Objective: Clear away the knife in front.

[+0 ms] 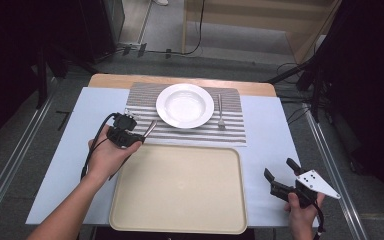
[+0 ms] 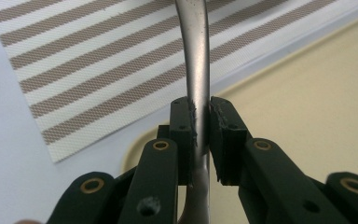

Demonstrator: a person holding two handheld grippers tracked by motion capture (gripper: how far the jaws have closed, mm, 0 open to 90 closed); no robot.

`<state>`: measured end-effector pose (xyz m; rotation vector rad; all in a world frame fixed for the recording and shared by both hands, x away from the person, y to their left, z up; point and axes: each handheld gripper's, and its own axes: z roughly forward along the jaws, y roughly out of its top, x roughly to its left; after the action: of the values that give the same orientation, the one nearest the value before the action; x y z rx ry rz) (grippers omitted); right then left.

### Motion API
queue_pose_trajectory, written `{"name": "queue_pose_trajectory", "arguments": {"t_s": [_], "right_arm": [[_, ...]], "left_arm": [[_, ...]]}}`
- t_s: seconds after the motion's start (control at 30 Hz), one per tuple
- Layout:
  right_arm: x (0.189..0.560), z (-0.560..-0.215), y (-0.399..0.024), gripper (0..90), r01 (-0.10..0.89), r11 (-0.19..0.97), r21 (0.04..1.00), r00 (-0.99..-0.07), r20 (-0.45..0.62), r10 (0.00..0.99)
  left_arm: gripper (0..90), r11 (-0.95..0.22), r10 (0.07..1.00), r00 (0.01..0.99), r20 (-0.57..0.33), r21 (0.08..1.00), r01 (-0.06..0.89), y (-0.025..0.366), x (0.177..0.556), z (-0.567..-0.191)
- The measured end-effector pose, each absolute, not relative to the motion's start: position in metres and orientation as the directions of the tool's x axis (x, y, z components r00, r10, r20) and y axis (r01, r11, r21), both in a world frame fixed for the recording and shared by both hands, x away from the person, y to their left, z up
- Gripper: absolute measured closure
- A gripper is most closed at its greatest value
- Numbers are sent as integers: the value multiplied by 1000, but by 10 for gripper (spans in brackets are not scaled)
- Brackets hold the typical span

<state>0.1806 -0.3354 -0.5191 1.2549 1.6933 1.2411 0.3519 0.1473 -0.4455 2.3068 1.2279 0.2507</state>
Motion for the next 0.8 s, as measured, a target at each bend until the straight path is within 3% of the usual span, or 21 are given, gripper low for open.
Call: {"name": "queue_pose_trajectory", "arguments": {"t_s": [0.6,0.8], "right_arm": [[180,-519,-335,131,301,83,950,-302,12,953],[180,-520,-335,132,305,81,949,-300,15,954]], "left_arm": [[786,-448,786,597,-160,519,728,141,295,-479],[784,-436,802,579,-148,519,736,141,287,-493]]}}
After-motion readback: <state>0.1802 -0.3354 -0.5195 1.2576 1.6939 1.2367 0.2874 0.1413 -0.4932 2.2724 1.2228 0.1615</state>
